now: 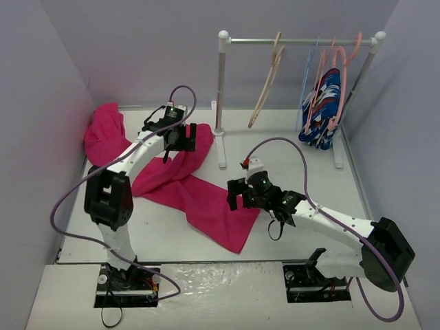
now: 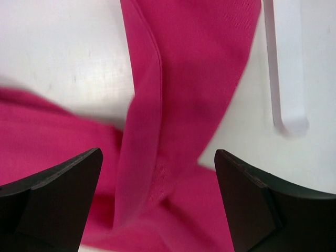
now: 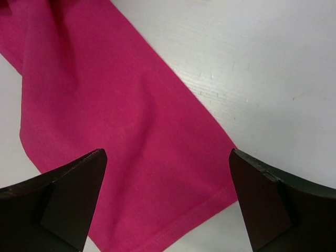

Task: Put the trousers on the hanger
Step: Flatten out the trousers at the center of the board.

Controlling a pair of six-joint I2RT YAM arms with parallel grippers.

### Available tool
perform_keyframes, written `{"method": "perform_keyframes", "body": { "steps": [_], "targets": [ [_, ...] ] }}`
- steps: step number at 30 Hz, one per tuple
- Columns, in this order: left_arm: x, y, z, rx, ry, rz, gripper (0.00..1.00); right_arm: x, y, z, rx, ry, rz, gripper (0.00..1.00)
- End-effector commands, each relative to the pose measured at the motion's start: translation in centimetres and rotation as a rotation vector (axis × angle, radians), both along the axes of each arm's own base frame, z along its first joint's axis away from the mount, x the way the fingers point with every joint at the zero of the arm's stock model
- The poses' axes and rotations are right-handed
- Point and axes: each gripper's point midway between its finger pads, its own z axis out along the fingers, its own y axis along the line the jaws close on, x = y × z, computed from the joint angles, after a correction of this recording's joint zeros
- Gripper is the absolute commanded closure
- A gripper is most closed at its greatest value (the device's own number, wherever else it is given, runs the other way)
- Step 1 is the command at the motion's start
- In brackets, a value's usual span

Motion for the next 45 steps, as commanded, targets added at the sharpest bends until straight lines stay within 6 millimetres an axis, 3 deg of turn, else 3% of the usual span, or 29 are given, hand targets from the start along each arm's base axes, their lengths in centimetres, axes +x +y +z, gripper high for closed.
{"method": "perform_keyframes", "body": {
  "steps": [1,3,6,8,9,11,13,15,17,18,20,22,23,24,25,27,30,32,34,36,39,41,43,45],
  "targets": [
    [5.9,-0.5,1.2,0.007,-0.076,-0.032,0.15,0.5,0.1,3.2,0.106,-0.091,-0.048,0.00],
    [7.3,-0.4,1.0,0.003,-0.076,-0.017,0.15,0.2,-0.2,3.0,0.108,-0.087,-0.052,0.00],
    [9.2,-0.2,-2.3,0.009,-0.027,0.010,0.19,-0.1,-0.5,2.8,0.112,-0.081,-0.063,0.00],
    [10.0,-0.1,-2.1,0.008,-0.030,0.015,0.21,-0.2,-0.7,2.7,0.113,-0.079,-0.065,0.00],
    [10.1,0.2,-3.8,0.022,0.006,0.022,0.23,-0.3,-0.8,2.8,0.116,-0.079,-0.069,0.00],
    [11.1,-0.1,-4.7,0.031,0.000,0.005,0.29,-0.5,-1.2,2.5,0.109,-0.079,-0.079,0.00],
    [11.5,-0.5,-4.7,0.026,-0.010,-0.034,0.42,-0.5,-1.6,2.5,0.105,-0.085,-0.088,0.00],
    [11.7,-0.6,-4.2,0.034,-0.031,-0.057,0.75,-0.6,-1.7,2.6,0.106,-0.089,-0.092,0.00],
    [11.6,-0.4,-3.1,0.046,-0.052,-0.078,0.99,-0.5,-1.8,2.8,0.103,-0.092,-0.095,0.00],
    [11.1,-0.5,-1.9,0.041,-0.068,-0.088,1.00,-0.4,-1.9,2.9,0.100,-0.097,-0.099,0.00],
    [9.3,-1.1,3.6,0.022,-0.159,-0.116,1.00,-0.2,-2.2,3.3,0.088,-0.109,-0.108,0.00],
    [6.5,-1.4,4.7,0.053,-0.164,-0.124,1.00,0.0,-2.6,3.8,0.076,-0.123,-0.128,0.00],
    [4.7,-1.9,6.2,0.068,-0.181,-0.136,1.00,0.1,-2.8,4.1,0.073,-0.131,-0.137,0.00],
    [2.4,-3.2,8.7,0.087,-0.216,-0.159,1.00,0.2,-3.0,4.4,0.068,-0.133,-0.144,0.00],
    [0.0,-4.0,8.6,0.115,-0.207,-0.188,1.00,0.3,-3.1,4.8,0.070,-0.138,-0.154,0.00],
    [-4.4,-6.9,10.7,0.146,-0.265,-0.264,1.00,0.4,-3.7,5.5,0.074,-0.149,-0.186,0.00],
    [-11.1,-10.4,10.2,0.154,-0.291,-0.364,1.00,0.4,-4.5,6.4,0.092,-0.163,-0.233,0.00],
    [-14.9,-11.6,8.5,0.134,-0.277,-0.407,0.97,0.5,-4.7,7.2,0.118,-0.175,-0.259,0.00],
    [-18.7,-13.8,7.2,0.128,-0.284,-0.479,0.89,0.0,-5.4,7.2,0.117,-0.157,-0.286,0.00],
    [-21.2,-14.8,5.6,0.145,-0.273,-0.512,0.80,-0.2,-6.0,7.5,0.126,-0.154,-0.316,0.00],
    [-23.5,-15.1,2.9,0.197,-0.244,-0.546,0.69,-0.7,-7.5,8.3,0.141,-0.164,-0.373,0.00],
    [-24.6,-15.0,1.3,0.215,-0.210,-0.549,0.52,-1.0,-8.2,8.8,0.147,-0.175,-0.393,0.00],
    [-24.8,-14.3,0.8,0.224,-0.194,-0.519,0.32,-1.3,-8.4,8.9,0.144,-0.172,-0.386,0.00],
    [-24.8,-13.2,1.5,0.228,-0.205,-0.488,0.23,-1.5,-7.9,8.3,0.132,-0.145,-0.355,0.00]
  ]
}}
